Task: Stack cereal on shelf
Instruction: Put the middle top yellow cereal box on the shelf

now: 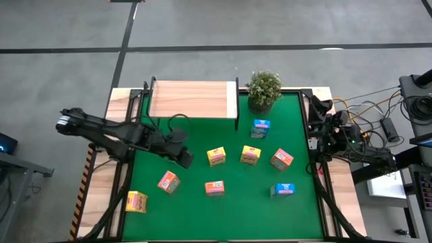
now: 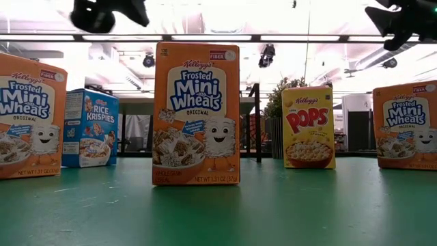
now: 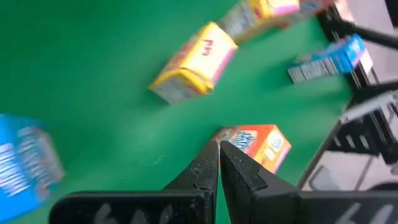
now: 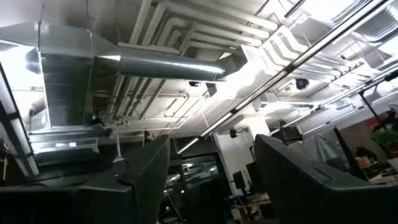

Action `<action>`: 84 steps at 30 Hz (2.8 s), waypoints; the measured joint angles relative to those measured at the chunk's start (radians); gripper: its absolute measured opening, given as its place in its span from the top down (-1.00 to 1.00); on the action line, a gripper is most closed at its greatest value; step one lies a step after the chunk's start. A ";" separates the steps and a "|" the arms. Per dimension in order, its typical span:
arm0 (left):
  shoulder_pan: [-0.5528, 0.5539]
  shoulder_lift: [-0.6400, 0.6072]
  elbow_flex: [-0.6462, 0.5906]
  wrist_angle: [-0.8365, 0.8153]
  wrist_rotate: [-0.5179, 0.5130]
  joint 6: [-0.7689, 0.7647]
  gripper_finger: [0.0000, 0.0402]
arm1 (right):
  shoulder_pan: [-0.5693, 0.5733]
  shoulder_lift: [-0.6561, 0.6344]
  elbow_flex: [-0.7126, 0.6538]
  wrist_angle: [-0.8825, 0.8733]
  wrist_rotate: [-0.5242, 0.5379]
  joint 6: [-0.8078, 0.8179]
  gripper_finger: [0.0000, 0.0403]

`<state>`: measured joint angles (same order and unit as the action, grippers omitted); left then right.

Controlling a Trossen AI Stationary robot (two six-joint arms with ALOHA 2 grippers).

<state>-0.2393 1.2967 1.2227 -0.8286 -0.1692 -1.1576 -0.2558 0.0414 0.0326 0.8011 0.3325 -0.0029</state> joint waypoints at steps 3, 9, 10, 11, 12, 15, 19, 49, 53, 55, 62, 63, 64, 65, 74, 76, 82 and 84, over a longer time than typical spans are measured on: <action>0.006 0.056 0.029 0.010 0.004 0.073 0.99 | 0.000 0.000 0.000 -0.008 0.000 0.001 -0.11; 0.039 0.180 0.125 0.016 0.004 0.272 0.79 | 0.000 0.000 0.000 -0.021 0.000 0.016 -0.11; 0.047 0.201 0.146 0.015 0.004 0.310 0.74 | 0.000 0.000 0.000 -0.023 0.000 0.016 -0.11; 0.054 0.222 0.166 0.017 0.004 0.349 0.69 | 0.000 0.000 0.000 -0.027 0.000 0.018 -0.11; 0.060 0.243 0.186 0.015 0.004 0.388 0.64 | 0.000 0.000 0.000 -0.035 0.000 0.019 -0.11; 0.072 0.302 0.247 0.002 0.001 0.540 0.48 | 0.000 0.000 0.000 -0.055 0.000 0.024 -0.11; 0.071 0.368 0.290 -0.034 -0.036 0.795 0.29 | 0.000 0.000 0.000 -0.095 0.000 0.055 -0.11; 0.113 0.518 0.237 0.055 -0.085 0.869 -0.41 | 0.000 0.001 0.021 -0.161 0.007 0.016 -0.11; 0.114 0.518 0.212 0.081 -0.078 0.870 -0.41 | 0.000 0.001 0.021 -0.168 0.007 0.015 -0.11; 0.114 0.518 0.211 0.095 -0.077 0.881 -0.40 | 0.000 0.001 0.021 -0.177 0.007 0.018 -0.11; 0.117 0.517 0.211 0.091 -0.076 0.899 -0.23 | 0.000 0.001 0.021 -0.192 0.007 0.030 -0.11; 0.117 0.517 0.211 0.090 -0.075 0.902 -0.19 | 0.000 0.001 0.021 -0.193 0.007 0.031 -0.11; 0.117 0.517 0.211 0.089 -0.075 0.903 -0.16 | 0.000 0.001 0.021 -0.195 0.007 0.031 -0.11; 0.117 0.517 0.211 0.089 -0.075 0.904 -0.13 | 0.000 0.001 0.021 -0.198 0.007 0.031 -0.11; 0.117 0.517 0.211 0.089 -0.075 0.905 0.14 | 0.000 0.001 0.021 -0.204 0.007 0.030 -0.11; 0.117 0.517 0.211 0.089 -0.075 0.912 0.17 | 0.000 0.001 0.021 -0.204 0.007 0.030 -0.11; 0.117 0.503 0.241 0.086 -0.074 1.004 0.21 | 0.000 0.001 0.021 -0.204 0.008 0.029 -0.11; 0.117 0.494 0.262 0.085 -0.056 1.051 0.21 | 0.000 0.001 0.021 -0.205 0.008 0.029 -0.11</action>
<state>-0.1223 1.7902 1.4843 -0.7432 -0.2253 -0.1071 -0.2558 0.0422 0.0536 0.5957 0.3401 0.0265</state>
